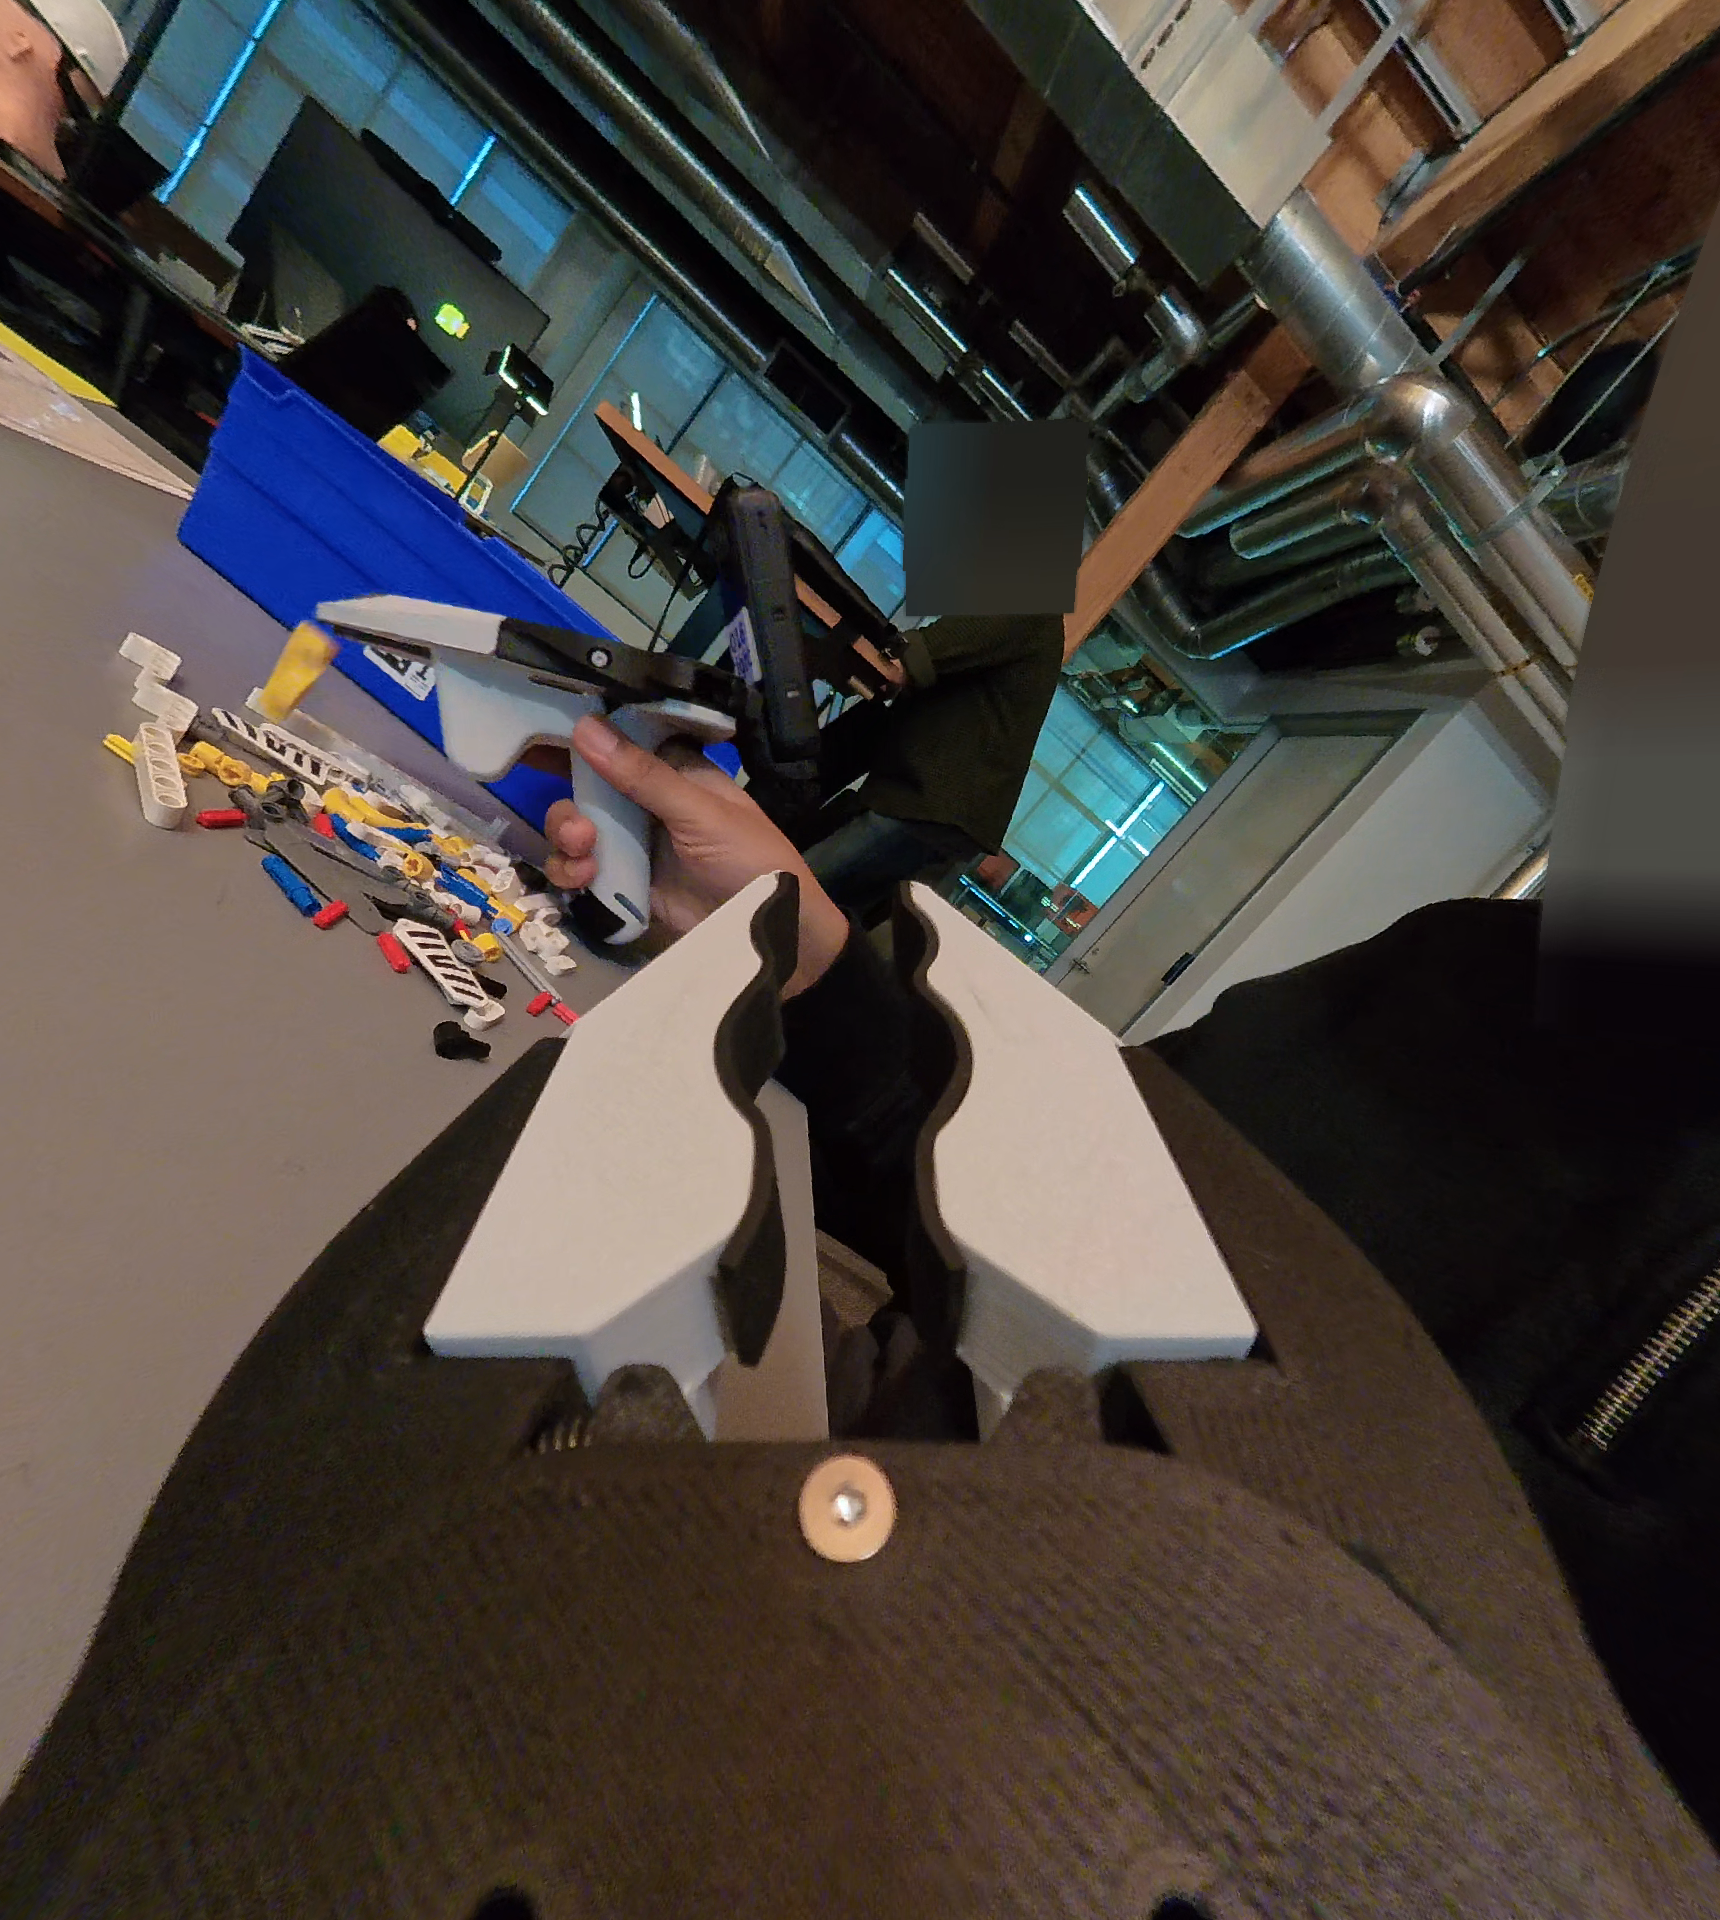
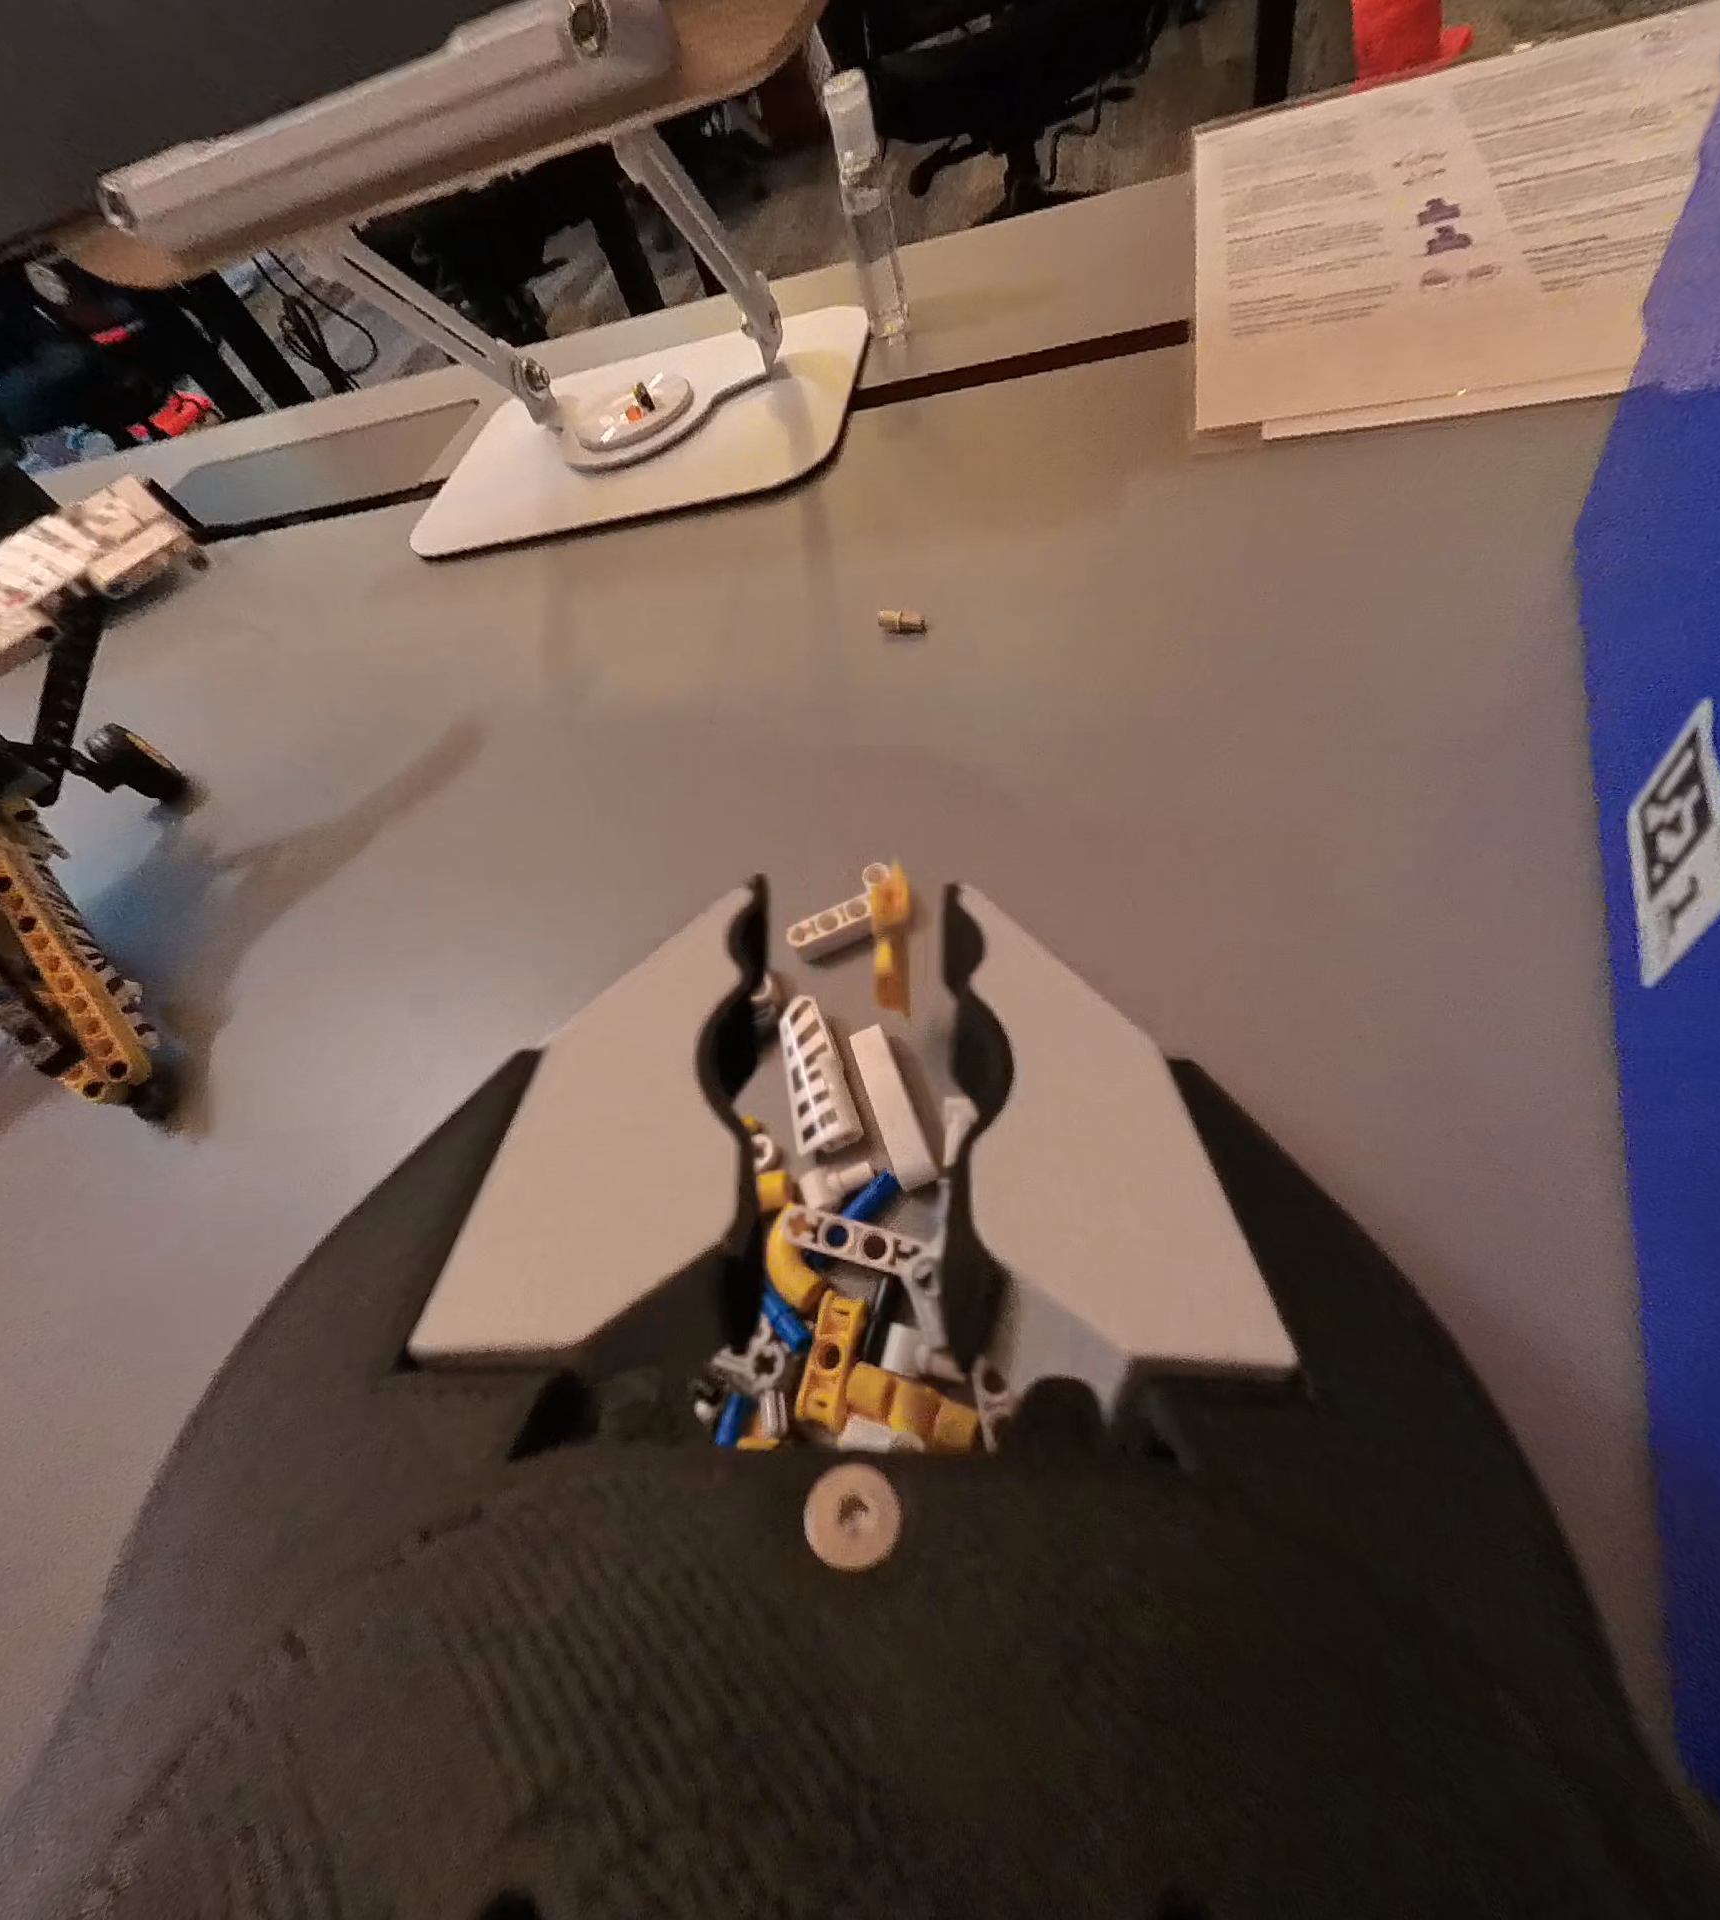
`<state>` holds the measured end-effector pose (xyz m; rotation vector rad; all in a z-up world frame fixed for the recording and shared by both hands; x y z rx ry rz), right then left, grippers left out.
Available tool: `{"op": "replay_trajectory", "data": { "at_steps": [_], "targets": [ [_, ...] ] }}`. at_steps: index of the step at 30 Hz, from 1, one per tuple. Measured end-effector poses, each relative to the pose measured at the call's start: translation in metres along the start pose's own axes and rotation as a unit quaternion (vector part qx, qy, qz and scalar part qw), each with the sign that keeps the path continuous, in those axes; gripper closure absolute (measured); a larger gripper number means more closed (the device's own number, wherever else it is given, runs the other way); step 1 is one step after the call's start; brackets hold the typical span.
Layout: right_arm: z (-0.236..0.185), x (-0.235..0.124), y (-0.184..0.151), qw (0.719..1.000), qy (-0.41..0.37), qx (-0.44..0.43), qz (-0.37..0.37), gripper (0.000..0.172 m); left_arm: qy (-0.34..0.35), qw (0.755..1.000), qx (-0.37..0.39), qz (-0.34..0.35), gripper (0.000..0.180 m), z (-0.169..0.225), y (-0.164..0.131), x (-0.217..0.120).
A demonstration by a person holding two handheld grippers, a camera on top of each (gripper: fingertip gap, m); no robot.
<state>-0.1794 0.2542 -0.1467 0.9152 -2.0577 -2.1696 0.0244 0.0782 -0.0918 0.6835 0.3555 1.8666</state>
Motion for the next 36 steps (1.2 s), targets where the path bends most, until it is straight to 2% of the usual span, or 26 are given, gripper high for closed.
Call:
{"op": "replay_trajectory", "data": {
  "at_steps": [1, 3, 7, 11, 14, 20, 30, 36],
  "targets": [
    [0.001, 0.002, -0.002, 1.0, -0.005, -0.002, -0.008, 0.131, 0.001, 1.0, 0.001, 0.0, 0.168, 0.0, 0.0, 0.0],
    [0.003, 0.0, -0.002, 1.0, -0.021, -0.01, -0.008, 0.131, 0.001, 1.0, 0.002, 0.0, 0.168, 0.0, 0.0, 0.0],
    [-0.009, -0.02, 0.021, 0.998, -0.006, -0.037, 0.057, 0.128, 0.001, 1.0, 0.003, 0.0, 0.168, 0.0, 0.0, 0.0],
    [-0.058, -0.046, 0.038, 0.979, 0.09, -0.099, 0.152, 0.115, 0.0, 1.0, 0.001, 0.002, 0.168, 0.0, 0.0, 0.0],
    [-0.095, -0.058, 0.027, 0.957, 0.142, -0.158, 0.196, 0.118, 0.0, 1.0, 0.0, 0.003, 0.168, 0.0, 0.001, -0.001],
    [-0.114, -0.066, 0.022, 0.932, 0.121, -0.266, 0.213, 0.129, 0.0, 1.0, -0.001, 0.006, 0.168, 0.0, 0.002, -0.001],
    [-0.109, -0.061, 0.017, 0.935, 0.111, -0.274, 0.197, 0.133, -0.008, 1.0, -0.007, 0.015, 0.168, 0.001, 0.004, -0.003],
    [-0.113, -0.058, 0.012, 0.927, 0.096, -0.313, 0.184, 0.134, -0.009, 1.0, -0.01, 0.02, 0.168, 0.001, 0.006, -0.004]
  ]
}}
Point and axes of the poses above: each gripper's, where its closed fingertips meet, x out along the fingers, y out of its top, z = x × y across the jaws, the point moved 2 cm from there along -x, back along the fingers, and after that the axes turned 14 degrees about -x, right-handed, at the moved point
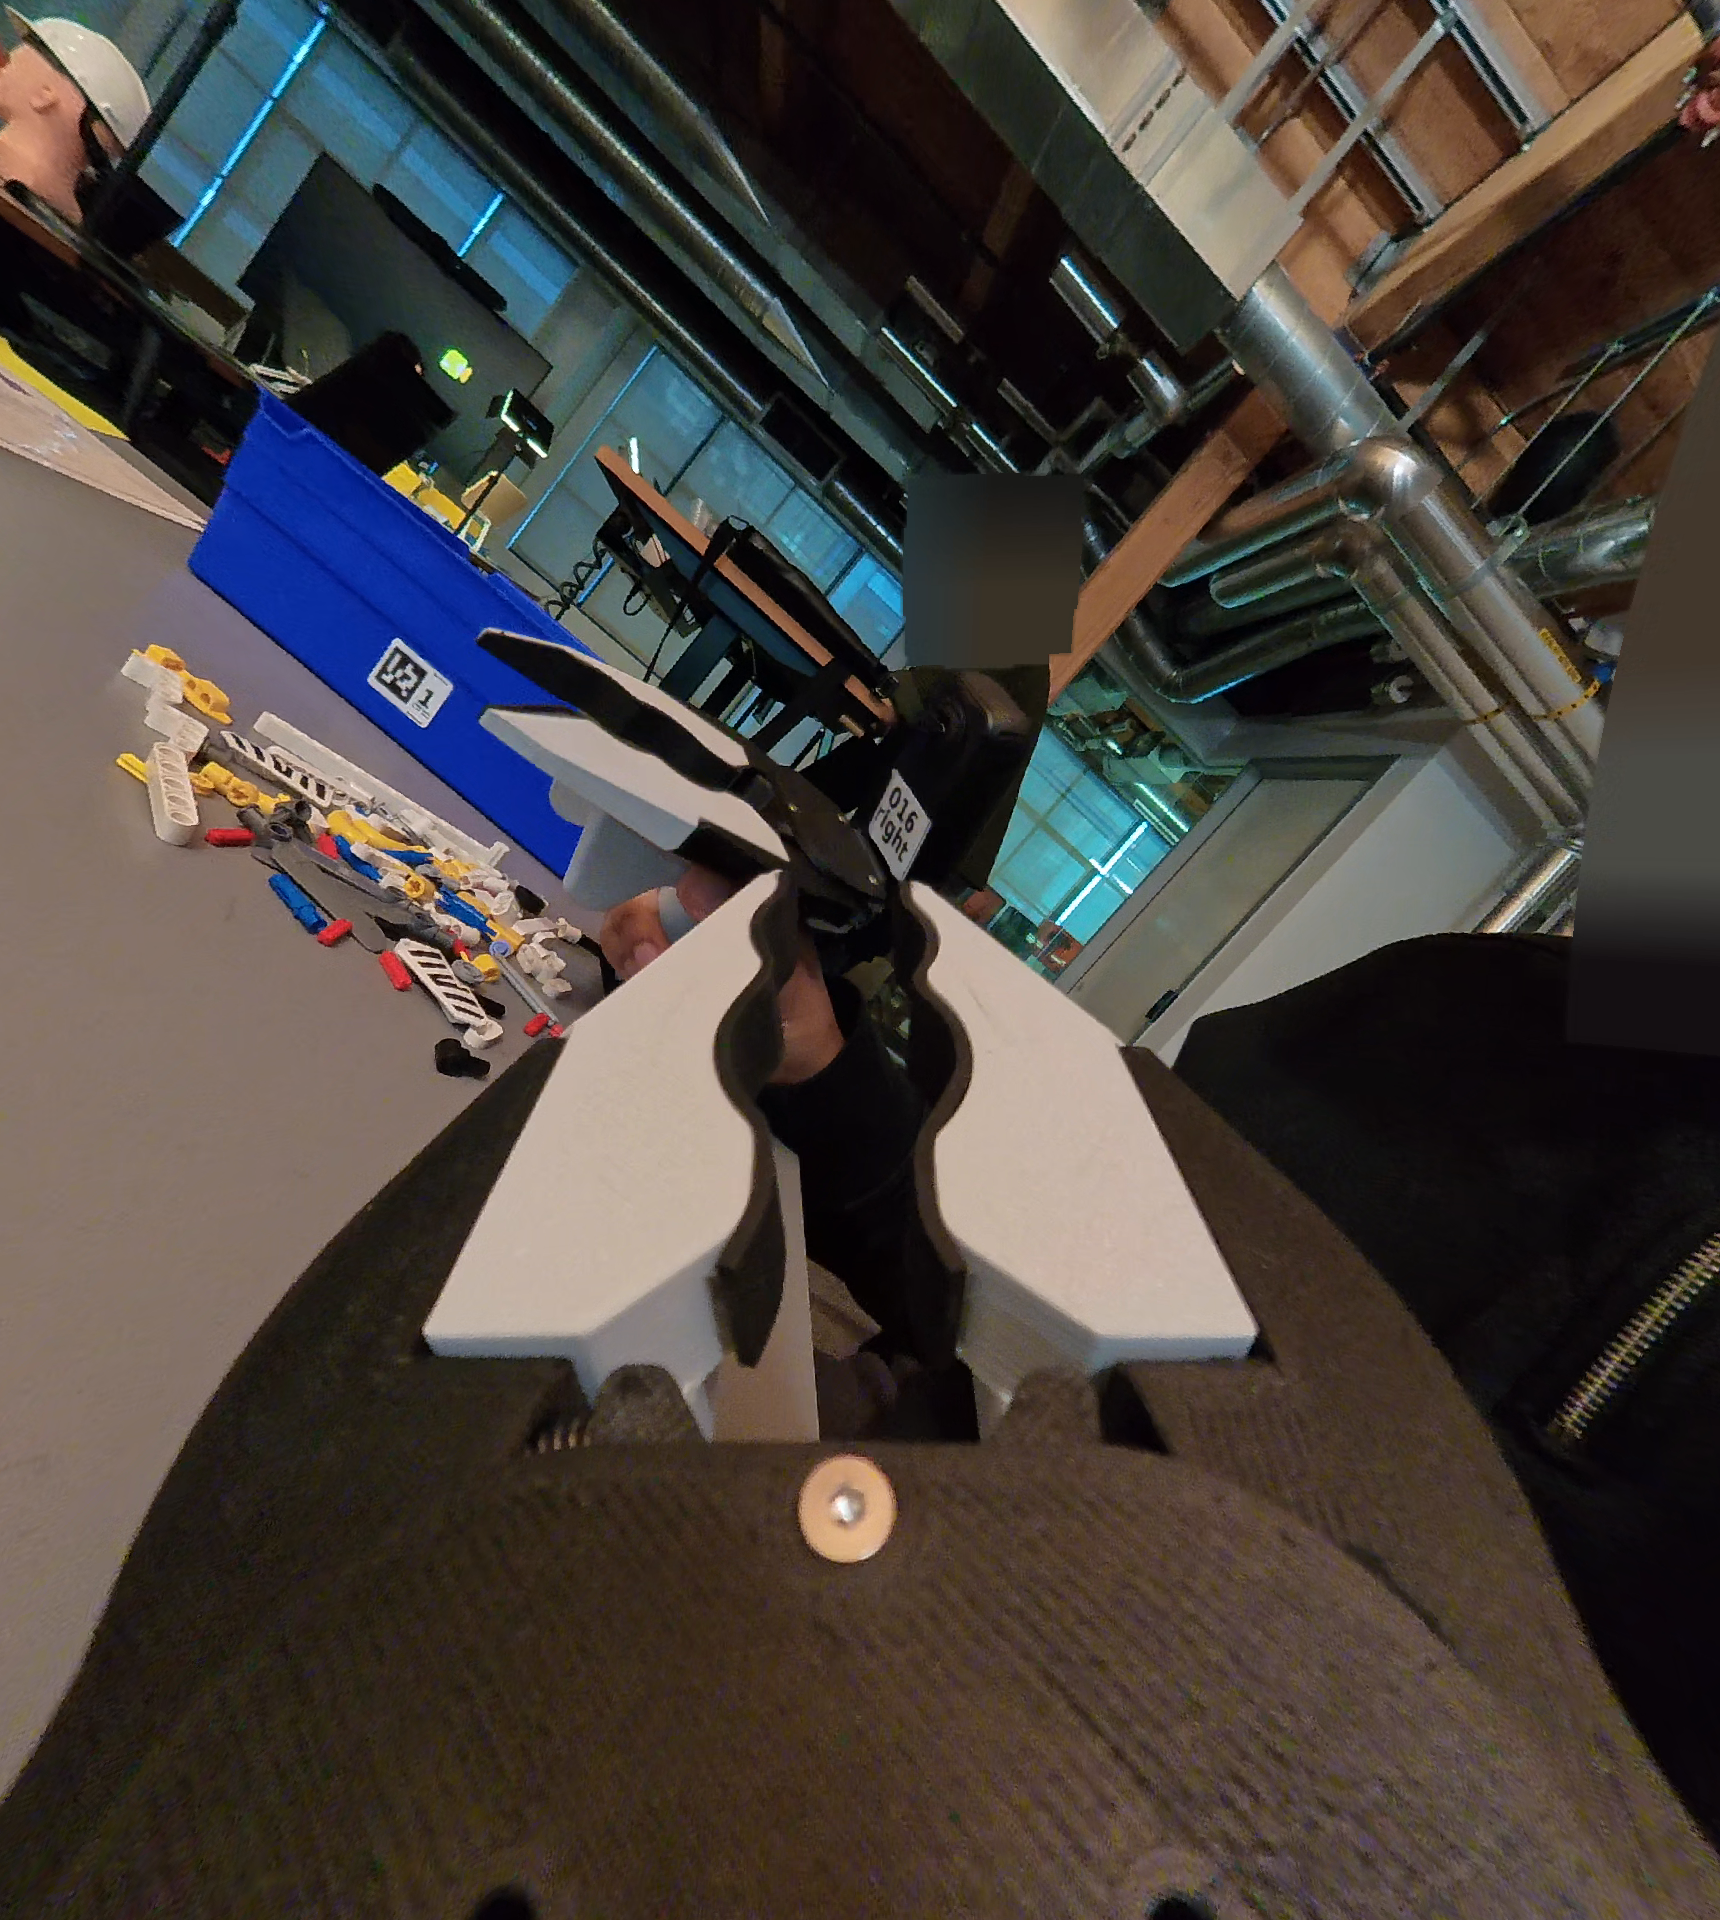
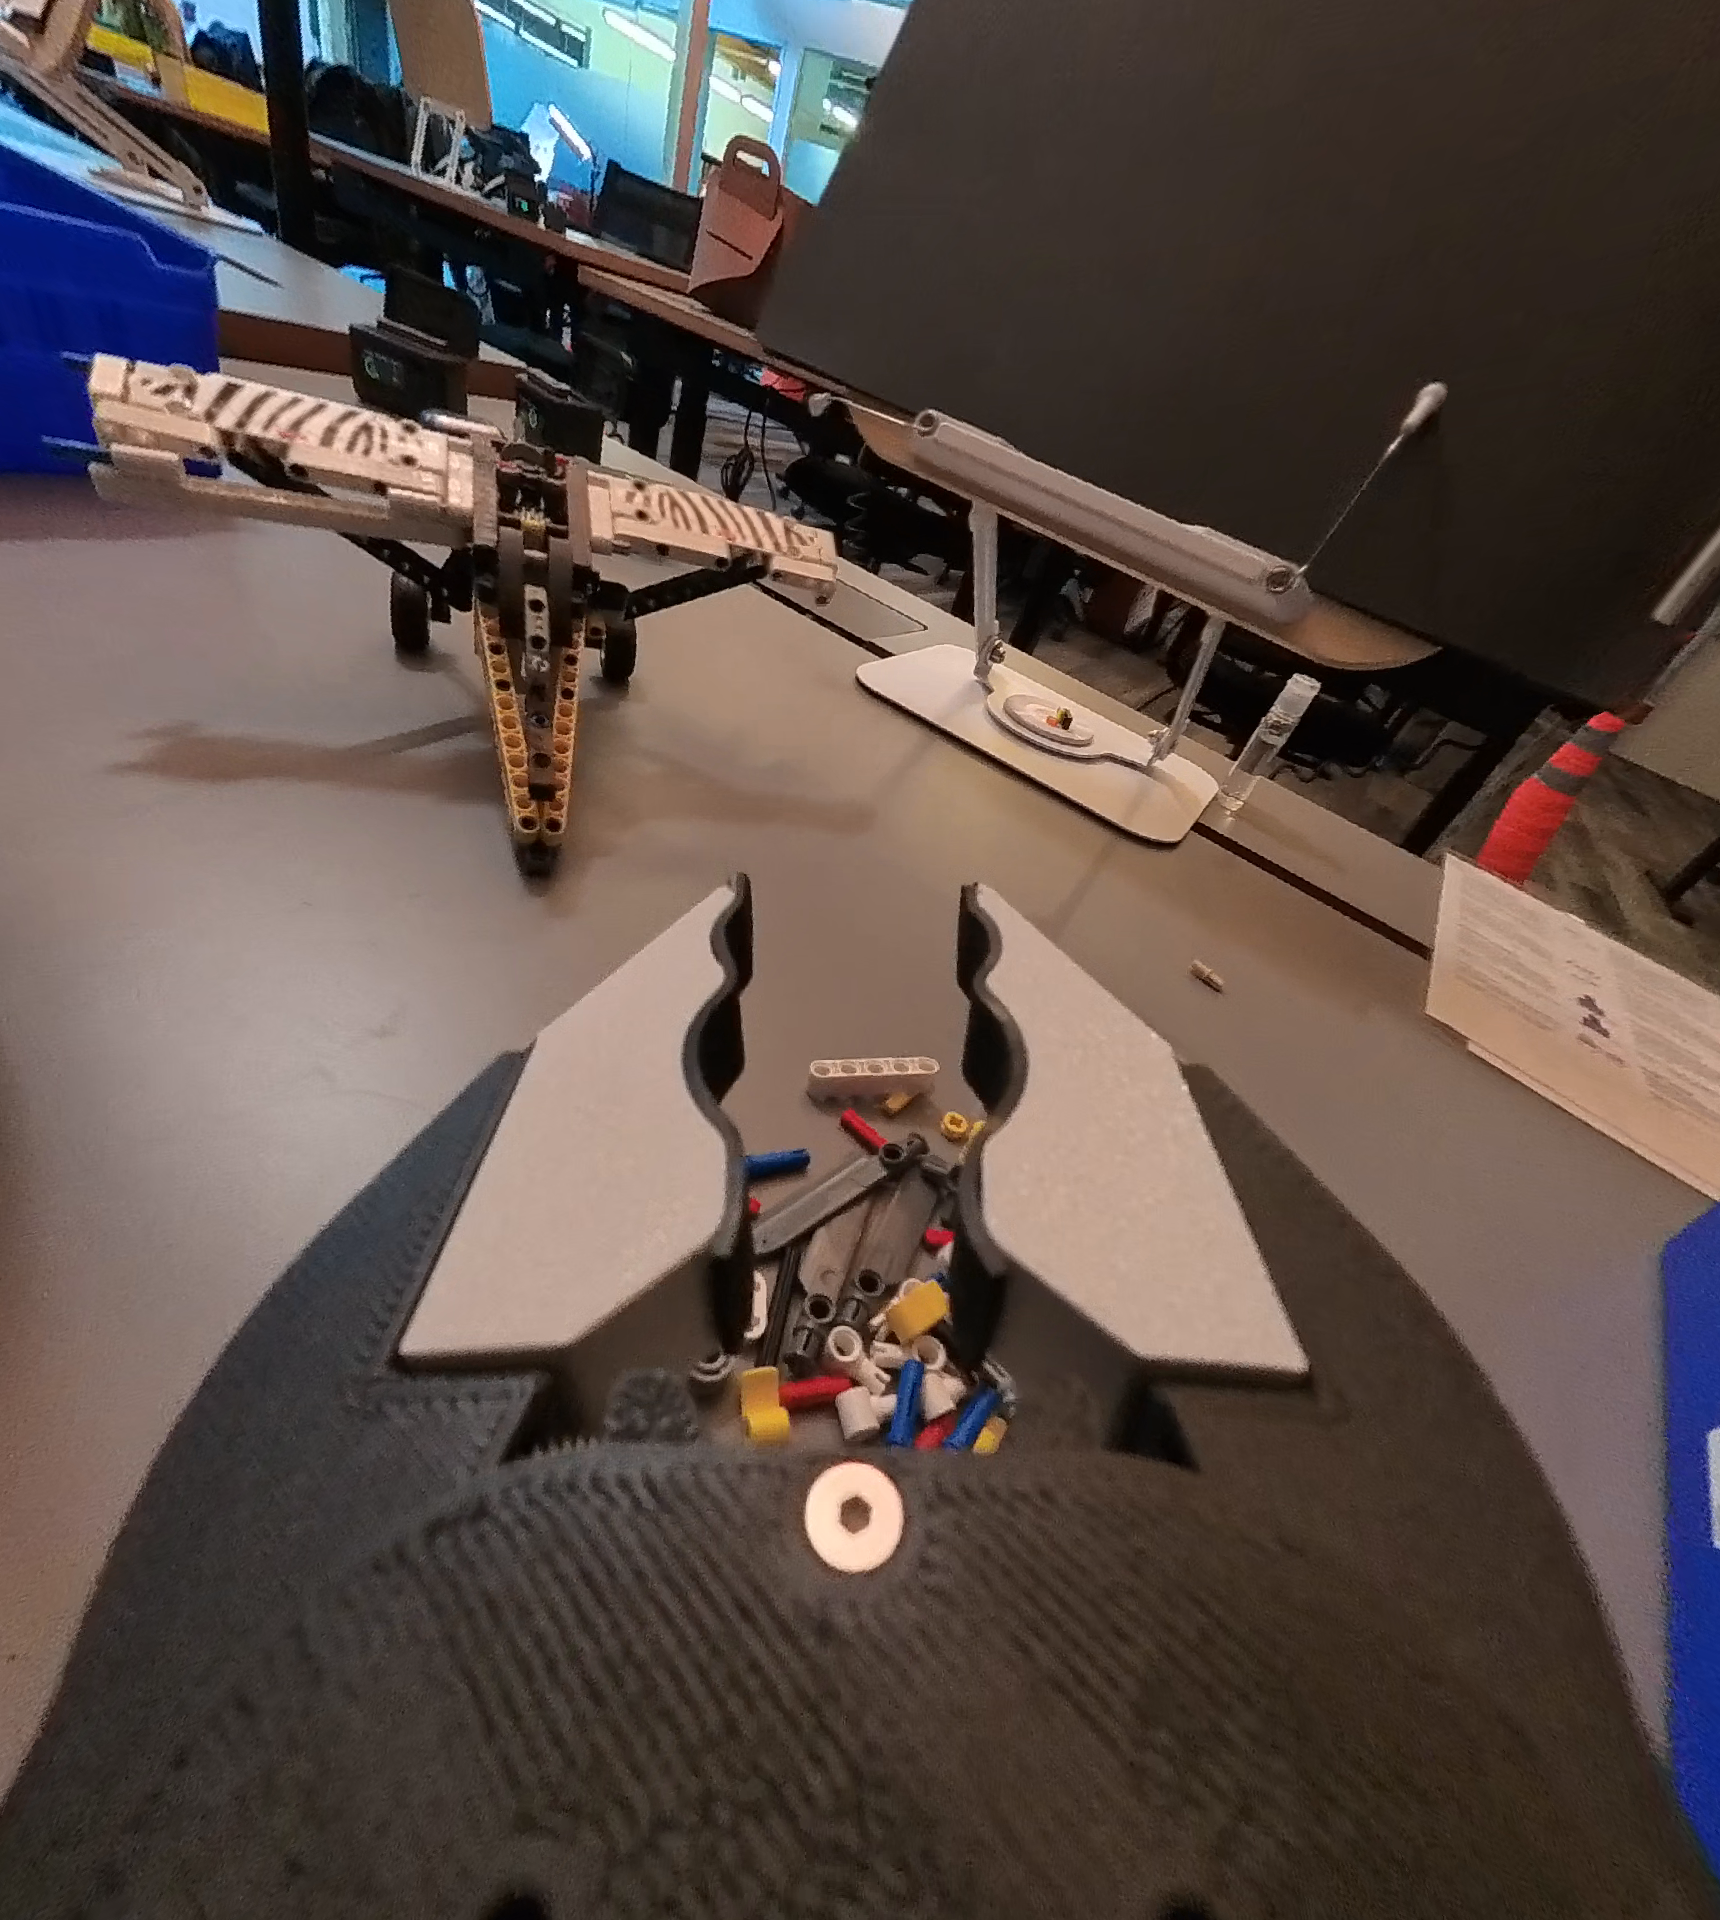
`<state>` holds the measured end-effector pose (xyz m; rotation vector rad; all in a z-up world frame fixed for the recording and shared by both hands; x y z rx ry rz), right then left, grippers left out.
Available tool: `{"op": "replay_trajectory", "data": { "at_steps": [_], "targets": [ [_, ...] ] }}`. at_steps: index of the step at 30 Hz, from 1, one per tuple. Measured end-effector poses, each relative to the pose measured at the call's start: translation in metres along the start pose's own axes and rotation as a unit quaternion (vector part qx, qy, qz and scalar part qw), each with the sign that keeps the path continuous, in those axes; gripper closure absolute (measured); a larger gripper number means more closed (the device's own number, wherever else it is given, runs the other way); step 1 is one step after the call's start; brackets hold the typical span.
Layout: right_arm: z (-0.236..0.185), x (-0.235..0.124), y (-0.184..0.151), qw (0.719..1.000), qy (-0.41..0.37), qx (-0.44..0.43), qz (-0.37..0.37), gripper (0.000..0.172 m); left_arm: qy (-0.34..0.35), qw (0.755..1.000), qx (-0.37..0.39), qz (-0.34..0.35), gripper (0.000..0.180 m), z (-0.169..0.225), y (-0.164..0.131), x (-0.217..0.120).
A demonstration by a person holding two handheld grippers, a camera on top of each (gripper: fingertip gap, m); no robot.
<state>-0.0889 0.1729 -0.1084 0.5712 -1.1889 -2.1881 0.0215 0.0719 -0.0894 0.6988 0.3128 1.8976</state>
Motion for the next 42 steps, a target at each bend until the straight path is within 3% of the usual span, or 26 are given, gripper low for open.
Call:
{"op": "replay_trajectory", "data": {
  "at_steps": [8, 42],
  "targets": [
    [-0.007, 0.003, -0.001, 0.999, 0.001, -0.036, -0.011, 0.135, -0.022, 0.999, -0.03, 0.019, 0.167, 0.0, 0.008, -0.004],
    [-0.001, 0.002, -0.001, 1.0, 0.007, 0.006, 0.0, 0.136, -0.034, 0.998, -0.043, 0.036, 0.165, 0.0, 0.013, -0.009]
  ]
}}
Point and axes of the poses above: each gripper's, where its closed fingertips meet, x out along the fingers, y out of its top, z = x × y across the jaws, the point moved 2 cm from there along -x, back along the fingers, and after that the axes turned 14 degrees about -x, right-handed, at the moved point
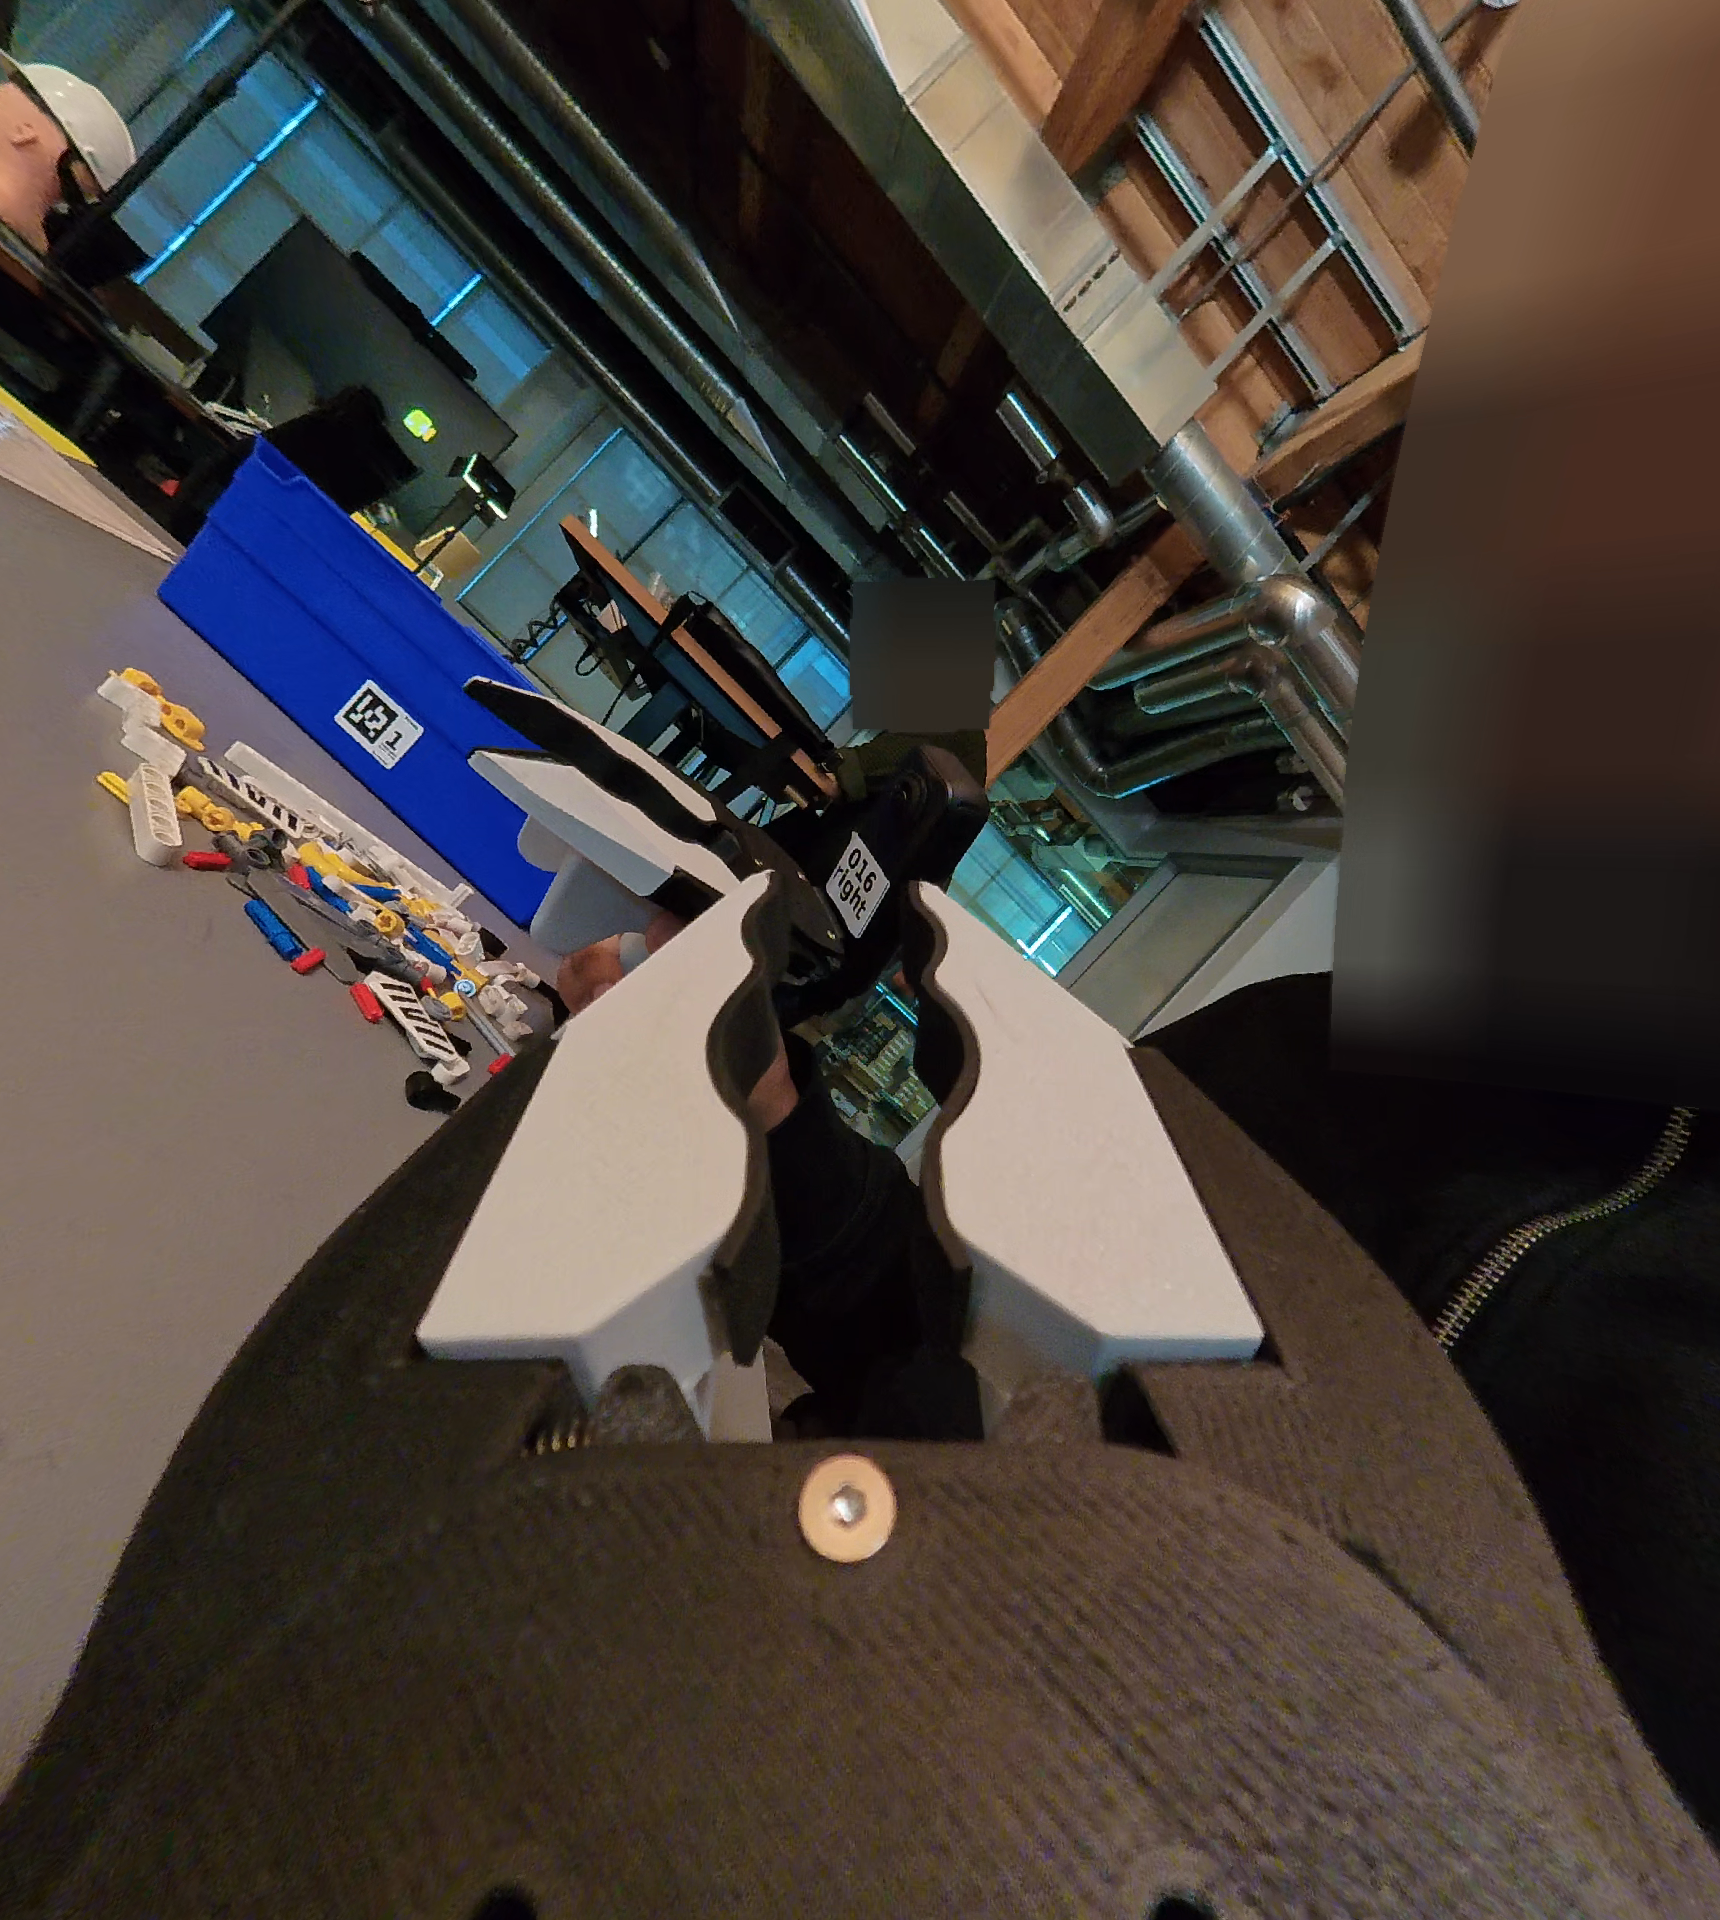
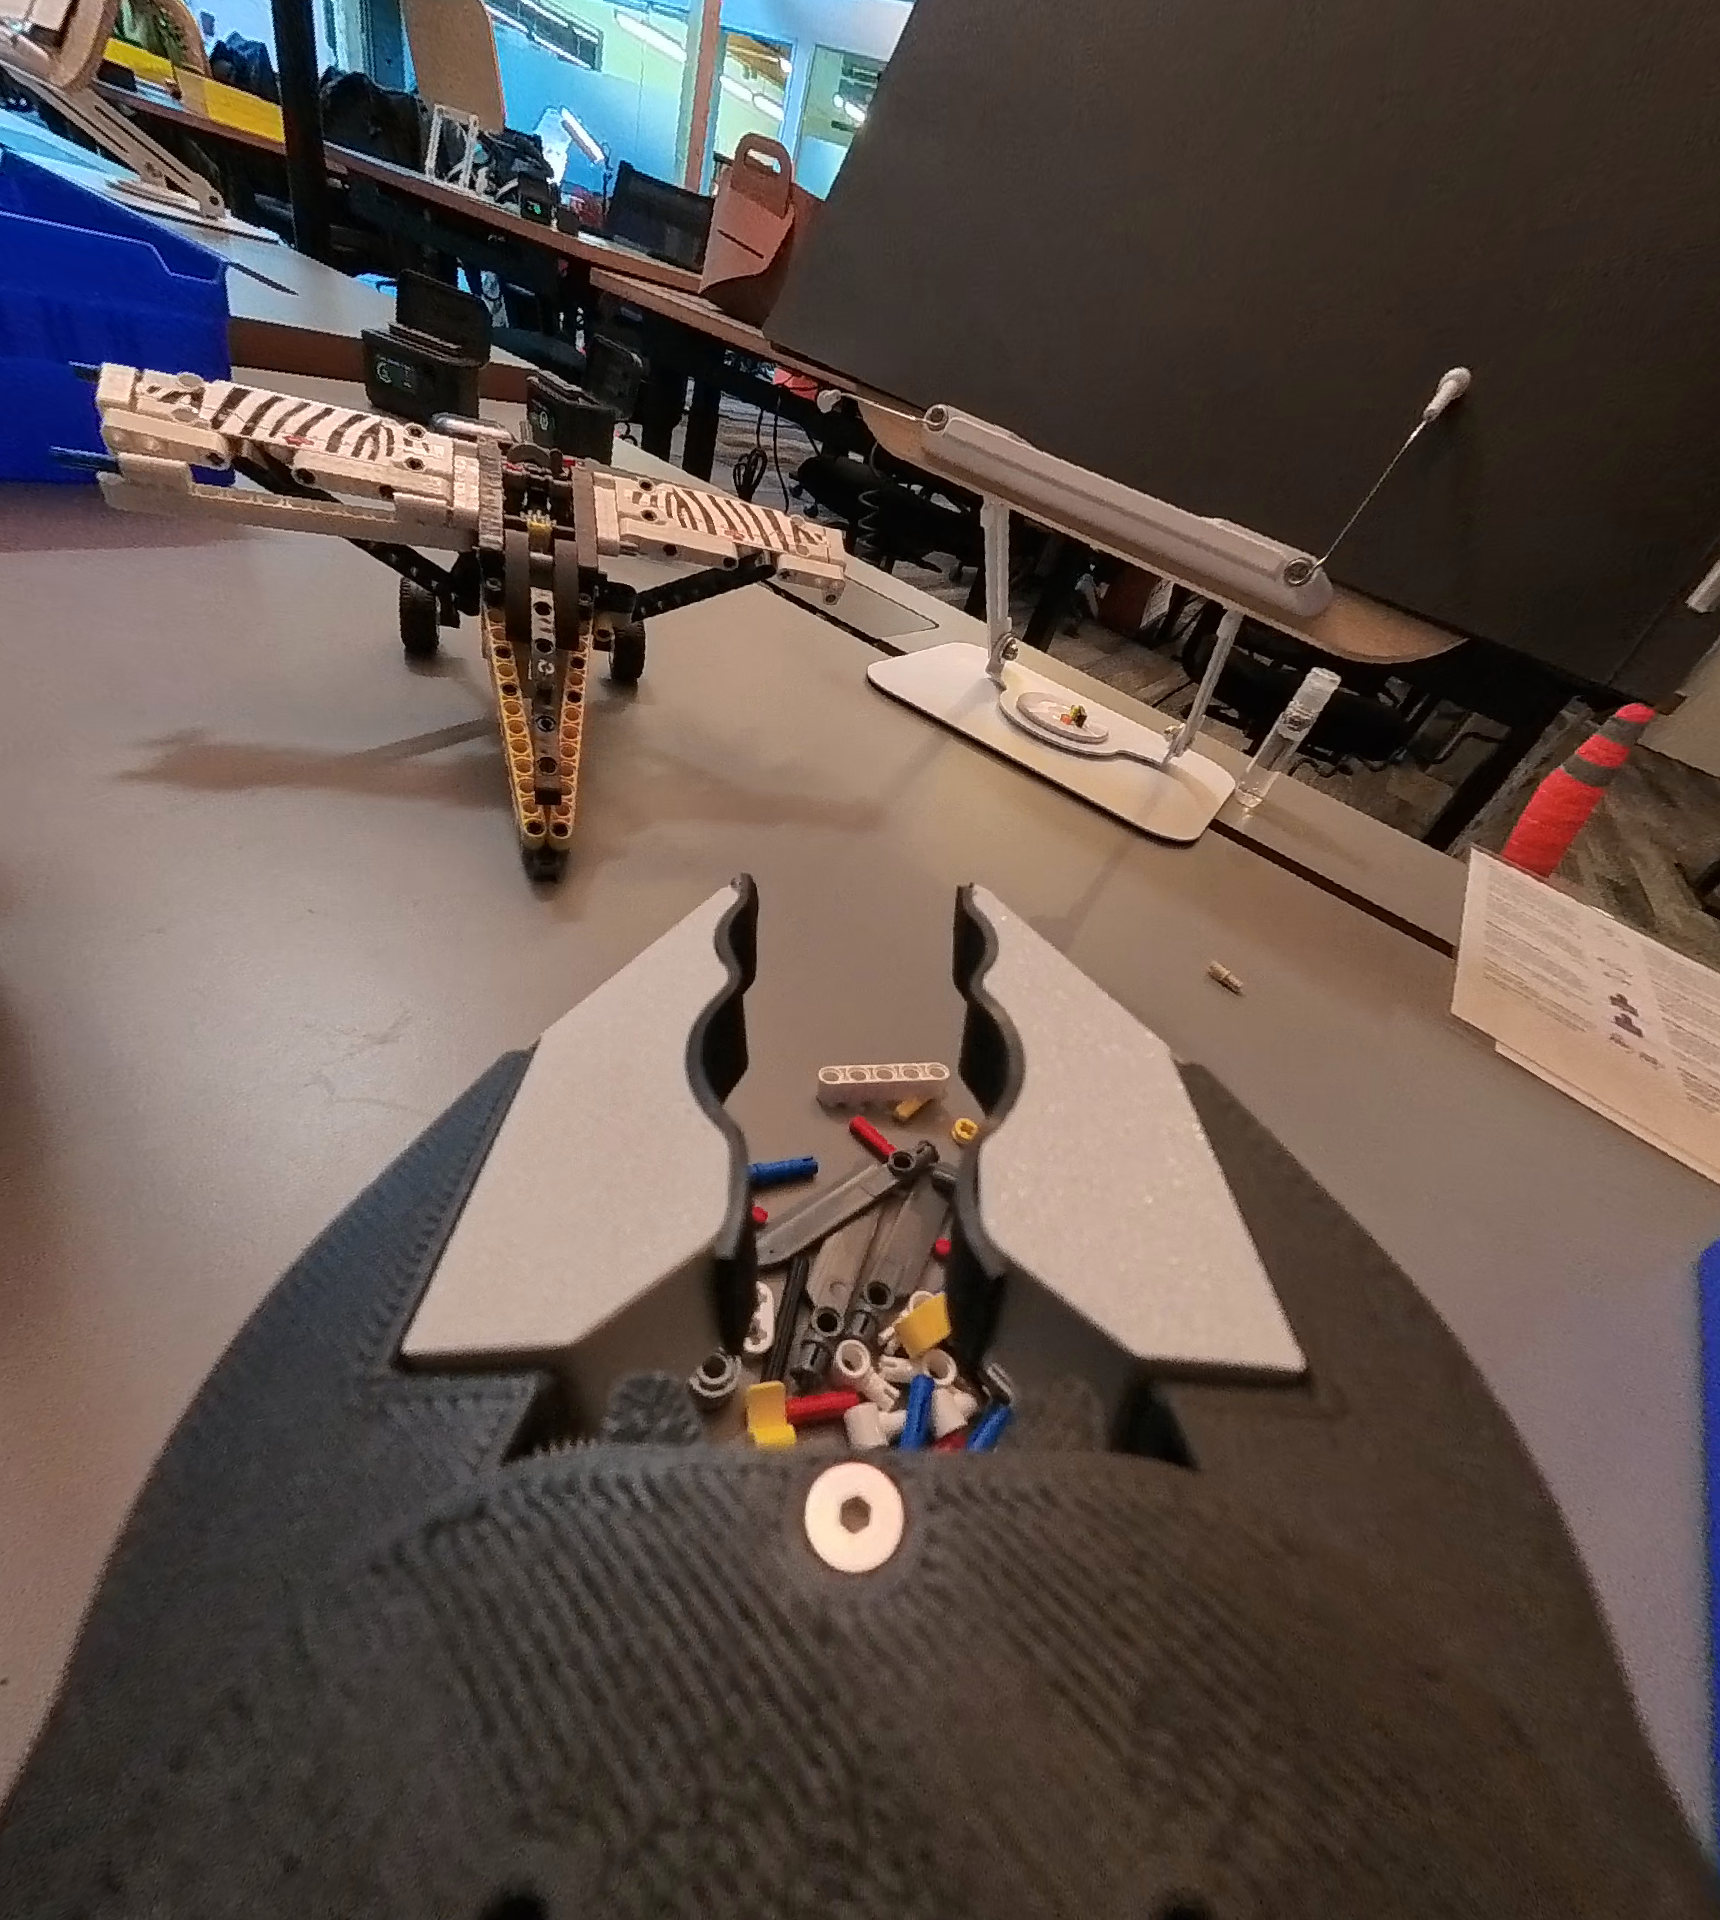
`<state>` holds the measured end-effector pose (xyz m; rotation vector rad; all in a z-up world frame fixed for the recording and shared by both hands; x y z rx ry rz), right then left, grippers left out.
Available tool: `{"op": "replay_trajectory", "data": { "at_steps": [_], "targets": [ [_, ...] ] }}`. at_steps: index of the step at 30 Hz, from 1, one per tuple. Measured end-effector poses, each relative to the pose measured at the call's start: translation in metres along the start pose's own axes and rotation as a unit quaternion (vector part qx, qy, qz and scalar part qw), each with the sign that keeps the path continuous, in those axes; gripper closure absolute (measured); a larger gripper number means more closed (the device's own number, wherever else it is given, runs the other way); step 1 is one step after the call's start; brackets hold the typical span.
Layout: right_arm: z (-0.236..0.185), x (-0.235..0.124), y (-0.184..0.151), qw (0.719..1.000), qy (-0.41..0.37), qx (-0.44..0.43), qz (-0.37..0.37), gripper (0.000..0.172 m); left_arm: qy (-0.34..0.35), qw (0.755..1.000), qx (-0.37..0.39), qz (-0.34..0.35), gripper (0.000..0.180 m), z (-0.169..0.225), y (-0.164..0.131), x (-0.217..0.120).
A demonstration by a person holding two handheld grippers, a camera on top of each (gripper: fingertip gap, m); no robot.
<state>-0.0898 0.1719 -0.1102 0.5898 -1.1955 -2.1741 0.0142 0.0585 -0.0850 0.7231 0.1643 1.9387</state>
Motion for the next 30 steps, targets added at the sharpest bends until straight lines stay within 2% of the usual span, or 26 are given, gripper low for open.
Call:
{"op": "replay_trajectory", "data": {
  "at_steps": [6, 10, 12, 14, 17, 18, 19, 20, 22, 24, 25, 28, 30],
  "targets": [
    [-0.002, -0.001, 0.007, 1.0, 0.003, -0.001, 0.019, 0.135, 0.016, 0.999, 0.039, 0.012, 0.165, 0.004, 0.003, -0.004],
    [-0.003, 0.002, 0.015, 0.996, -0.042, -0.074, 0.002, 0.138, 0.102, 0.985, 0.123, 0.063, 0.166, 0.009, 0.029, -0.021],
    [-0.019, 0.01, 0.028, 0.994, -0.041, -0.104, 0.008, 0.139, 0.195, 0.958, 0.186, 0.099, 0.169, 0.014, 0.059, -0.036],
    [-0.044, 0.023, 0.046, 0.996, -0.013, -0.085, 0.029, 0.139, 0.265, 0.92, 0.258, 0.13, 0.168, 0.031, 0.095, -0.052],
    [-0.086, 0.043, 0.087, 0.991, 0.081, 0.049, 0.092, 0.139, 0.388, 0.838, 0.356, 0.146, 0.162, 0.043, 0.151, -0.08],
    [-0.094, 0.051, 0.098, 0.983, 0.108, 0.11, 0.103, 0.138, 0.439, 0.804, 0.371, 0.151, 0.16, 0.038, 0.17, -0.094],
    [-0.099, 0.062, 0.103, 0.973, 0.127, 0.169, 0.095, 0.137, 0.479, 0.784, 0.367, 0.149, 0.155, 0.029, 0.183, -0.107],
    [-0.104, 0.076, 0.102, 0.963, 0.145, 0.215, 0.069, 0.134, 0.501, 0.784, 0.339, 0.136, 0.15, 0.017, 0.189, -0.115],
    [-0.122, 0.104, 0.087, 0.952, 0.192, 0.238, 0.001, 0.118, 0.501, 0.822, 0.251, 0.099, 0.138, -0.007, 0.184, -0.12],
    [-0.136, 0.124, 0.067, 0.958, 0.204, 0.187, -0.069, 0.116, 0.48, 0.852, 0.192, 0.084, 0.132, -0.023, 0.173, -0.118],
    [-0.14, 0.129, 0.064, 0.963, 0.198, 0.164, -0.081, 0.115, 0.477, 0.857, 0.18, 0.074, 0.131, -0.028, 0.168, -0.118],
    [-0.145, 0.136, 0.071, 0.981, 0.171, 0.07, -0.066, 0.121, 0.496, 0.849, 0.173, 0.063, 0.133, -0.037, 0.164, -0.127],
    [-0.146, 0.142, 0.07, 0.987, 0.14, -0.013, -0.074, 0.125, 0.465, 0.872, 0.14, 0.06, 0.137, -0.04, 0.16, -0.124]
  ]
}}
Point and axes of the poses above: each gripper's, where its closed fingertips meet, x out along the fingers, y out of its top, z = x × y across the jaws, the point moved 2 cm from there along -x, back along the fingers, and after that the axes turned 14 degrees about -x, right-handed, at the moved point
